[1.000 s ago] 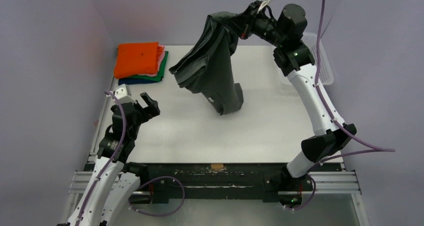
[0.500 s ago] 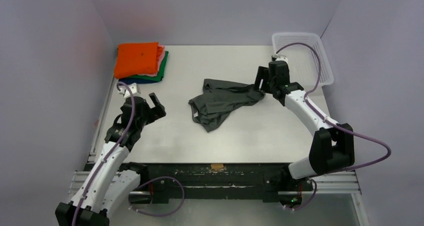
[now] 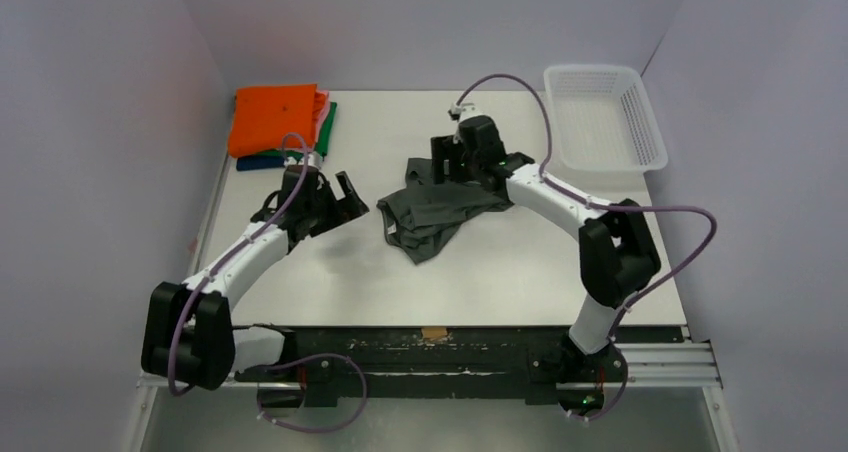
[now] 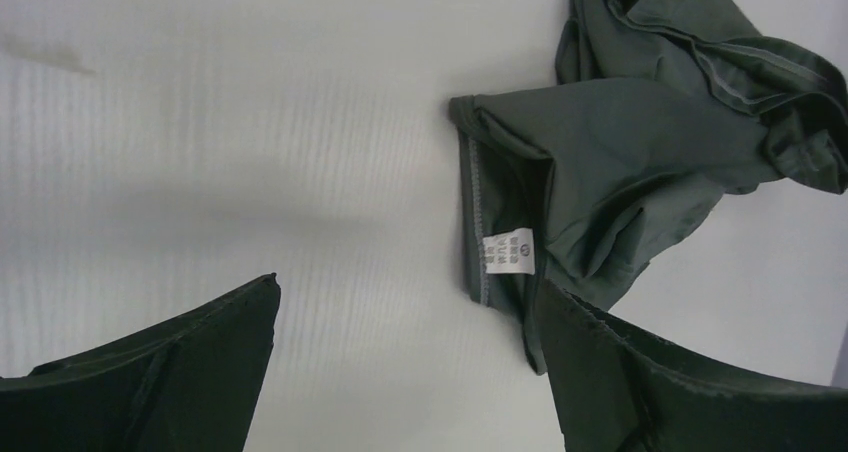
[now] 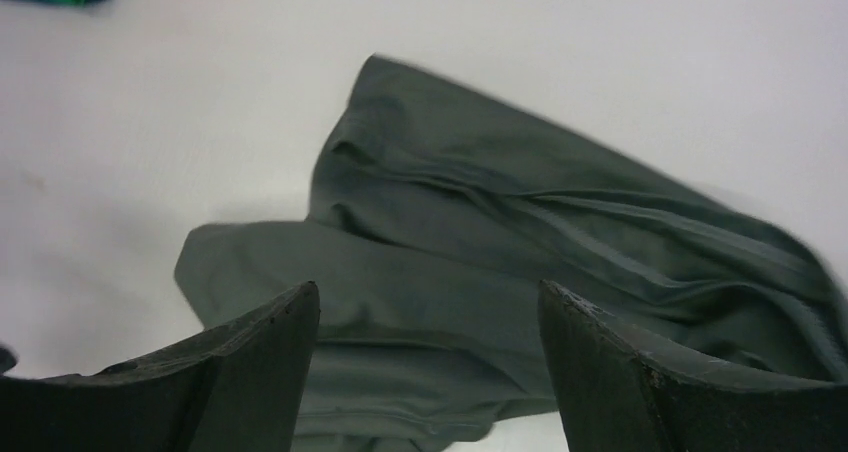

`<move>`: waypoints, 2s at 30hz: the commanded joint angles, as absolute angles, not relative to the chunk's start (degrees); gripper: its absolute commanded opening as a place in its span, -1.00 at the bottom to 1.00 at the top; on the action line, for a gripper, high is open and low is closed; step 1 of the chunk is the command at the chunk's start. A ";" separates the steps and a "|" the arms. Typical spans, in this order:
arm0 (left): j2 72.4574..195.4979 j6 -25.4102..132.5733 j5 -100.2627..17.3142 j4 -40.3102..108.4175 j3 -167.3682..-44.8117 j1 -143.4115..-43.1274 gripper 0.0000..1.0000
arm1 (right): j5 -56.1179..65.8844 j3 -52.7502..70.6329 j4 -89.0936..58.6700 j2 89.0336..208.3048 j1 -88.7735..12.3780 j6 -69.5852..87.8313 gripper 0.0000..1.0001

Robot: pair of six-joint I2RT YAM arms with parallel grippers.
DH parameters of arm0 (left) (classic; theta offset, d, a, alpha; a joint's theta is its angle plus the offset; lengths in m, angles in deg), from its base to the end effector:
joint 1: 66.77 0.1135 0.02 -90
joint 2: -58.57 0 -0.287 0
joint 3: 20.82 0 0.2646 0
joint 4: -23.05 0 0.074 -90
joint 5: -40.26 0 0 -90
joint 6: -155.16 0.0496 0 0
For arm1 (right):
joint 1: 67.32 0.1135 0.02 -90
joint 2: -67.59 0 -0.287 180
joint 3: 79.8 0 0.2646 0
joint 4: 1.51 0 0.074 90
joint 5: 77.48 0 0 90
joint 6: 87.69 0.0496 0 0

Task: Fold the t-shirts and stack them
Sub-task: Move the tshirt to the center of the board, then flatten out the tshirt

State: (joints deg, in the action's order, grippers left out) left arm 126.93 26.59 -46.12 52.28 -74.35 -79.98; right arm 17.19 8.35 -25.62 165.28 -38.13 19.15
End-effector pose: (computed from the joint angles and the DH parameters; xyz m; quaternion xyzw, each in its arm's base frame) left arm 0.2511 -0.0622 0.2267 -0.1900 0.9005 -0.1965 0.3382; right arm 0.3705 0.2023 0.2857 -0.0756 0.8777 0.1514 0.4483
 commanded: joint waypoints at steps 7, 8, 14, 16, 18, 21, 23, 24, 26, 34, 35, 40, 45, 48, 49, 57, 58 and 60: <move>150.68 20.61 -28.72 37.17 -88.60 -80.99 0.53 | 13.57 13.22 -24.47 176.47 -27.20 20.37 0.44; 152.34 20.48 -28.41 37.06 -89.68 -81.20 0.48 | 14.28 13.15 -24.67 177.01 -26.92 20.54 0.42; 160.14 19.73 -25.53 35.18 -94.48 -82.46 0.09 | 22.18 11.54 -27.24 176.56 -26.04 21.00 -0.03; 161.99 20.08 -25.41 35.18 -96.11 -83.26 -0.03 | 22.97 10.02 -26.36 174.35 -26.06 21.24 -0.32; 163.90 20.64 -25.47 37.61 -98.24 -84.03 -0.17 | 22.71 8.05 -25.37 171.67 -26.06 21.51 -0.72; 165.36 21.32 -25.30 38.77 -99.38 -84.79 -0.46 | 22.63 5.30 -24.98 168.31 -26.12 22.72 -1.00; 165.27 21.83 -25.15 38.72 -99.13 -85.19 -1.00 | 24.81 3.74 -25.17 166.43 -26.15 23.38 -1.00; 164.77 22.21 -25.13 38.13 -98.57 -85.41 -1.00 | 25.67 3.17 -25.20 165.36 -26.11 23.55 -1.00; 162.66 23.02 -26.06 37.36 -96.86 -85.78 -1.00 | 26.28 2.12 -25.01 163.30 -26.10 23.66 -1.00; 140.06 25.42 -32.27 38.11 -89.29 -87.95 -1.00 | 21.39 -0.11 -22.05 151.65 -26.10 21.96 -1.00; 136.20 26.47 -33.99 39.72 -89.90 -89.03 -1.00 | 19.61 0.62 -21.88 150.63 -26.07 20.99 -1.00; 118.93 32.65 -49.97 51.62 -95.95 -95.96 -1.00 | 16.50 4.05 -22.57 139.00 -26.03 17.55 -1.00; 111.77 38.87 -53.83 57.13 -105.93 -103.87 -1.00 | 7.82 9.39 -23.47 128.89 -26.04 16.16 -1.00; 111.51 43.41 -57.67 61.43 -115.15 -109.28 -1.00 | 0.39 15.82 -25.87 126.40 -26.02 15.53 -1.00; 111.41 45.33 -58.81 62.07 -117.81 -111.24 -1.00 | -1.07 18.02 -26.70 125.84 -26.03 15.06 -1.00; 118.23 54.25 -59.58 70.78 -141.41 -115.86 -1.00 | -1.97 34.67 -34.26 129.10 -26.04 11.74 -1.00; 119.82 55.27 -60.75 71.75 -143.69 -115.90 -1.00 | 0.47 35.55 -34.94 130.17 -26.03 11.27 -1.00; 122.64 57.25 -66.33 72.40 -146.26 -115.90 -1.00 | 4.59 38.20 -35.56 132.72 -26.02 10.36 -1.00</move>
State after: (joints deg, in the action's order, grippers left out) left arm 118.01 50.27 -57.11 67.82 -140.48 -115.89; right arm -1.91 33.71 -31.74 128.08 -25.72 13.79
